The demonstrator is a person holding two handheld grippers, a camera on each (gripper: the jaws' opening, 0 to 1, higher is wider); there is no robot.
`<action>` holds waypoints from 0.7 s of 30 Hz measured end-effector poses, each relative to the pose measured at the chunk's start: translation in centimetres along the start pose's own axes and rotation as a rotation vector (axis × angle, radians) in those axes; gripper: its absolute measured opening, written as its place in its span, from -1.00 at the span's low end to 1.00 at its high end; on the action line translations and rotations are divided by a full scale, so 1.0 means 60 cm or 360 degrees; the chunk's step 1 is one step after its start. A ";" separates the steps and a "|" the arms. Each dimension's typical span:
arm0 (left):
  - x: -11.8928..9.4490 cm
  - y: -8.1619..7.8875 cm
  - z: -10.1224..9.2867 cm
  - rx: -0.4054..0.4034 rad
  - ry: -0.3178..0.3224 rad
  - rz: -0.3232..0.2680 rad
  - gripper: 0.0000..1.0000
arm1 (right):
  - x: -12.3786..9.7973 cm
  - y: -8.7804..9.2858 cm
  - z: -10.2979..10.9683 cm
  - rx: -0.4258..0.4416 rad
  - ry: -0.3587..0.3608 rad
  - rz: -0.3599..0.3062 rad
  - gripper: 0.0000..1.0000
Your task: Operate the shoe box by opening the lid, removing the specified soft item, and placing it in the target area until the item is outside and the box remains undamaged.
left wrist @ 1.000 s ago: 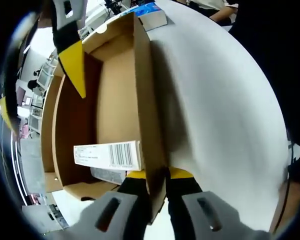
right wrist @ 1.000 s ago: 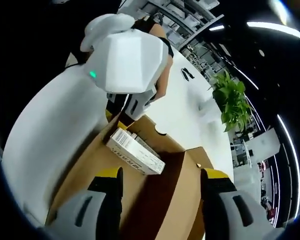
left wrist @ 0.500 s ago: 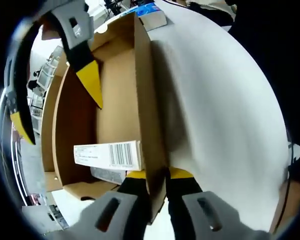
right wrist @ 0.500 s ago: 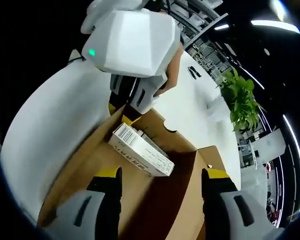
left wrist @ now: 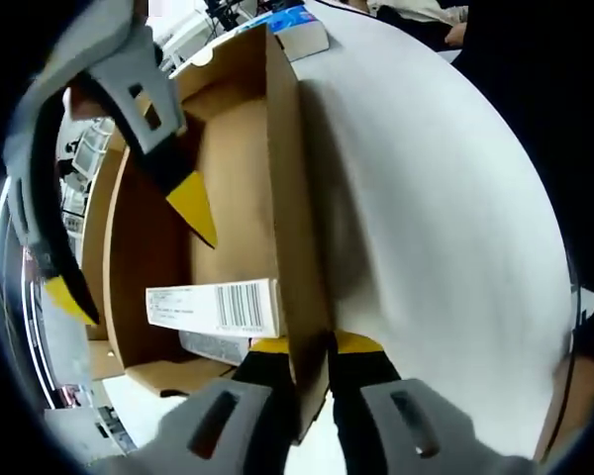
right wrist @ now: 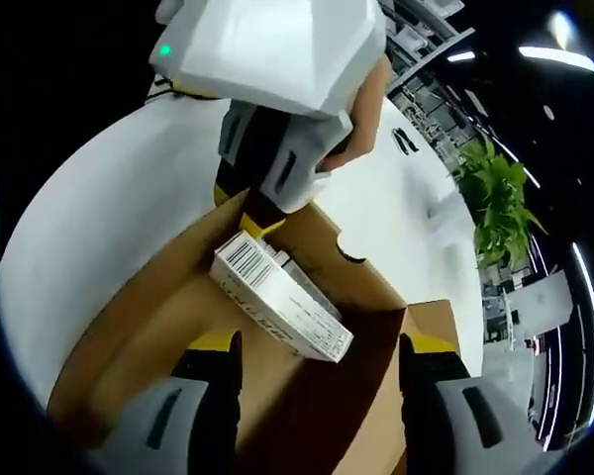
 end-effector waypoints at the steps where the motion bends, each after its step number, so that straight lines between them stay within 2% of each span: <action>1: 0.000 0.001 -0.001 0.0000 0.0000 0.0000 -0.82 | 0.009 -0.002 -0.003 -0.0028 -0.0030 0.0012 0.30; 14: 0.000 0.002 -0.001 0.0001 0.0000 0.0002 -0.82 | 0.063 -0.013 -0.006 -0.0176 -0.0284 0.0074 0.13; 16: 0.000 0.002 -0.001 0.0000 0.0000 -0.0002 -0.82 | 0.066 -0.014 -0.004 -0.0187 -0.0308 0.0087 0.07; 21: 0.000 0.002 -0.001 0.0005 0.0002 -0.0003 -0.82 | 0.071 -0.014 -0.001 -0.0202 -0.0334 0.0095 0.06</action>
Point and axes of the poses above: the point that each gripper's makers call its tool centre point, and the gripper's own axes: x roughly forward along the fingers, z roughly to its left, y roughly out of its underside, the point moved 5 cm from there along -x, roughly backward along the fingers, and after that the axes turned 13 degrees about -y, right-handed, at the moved point
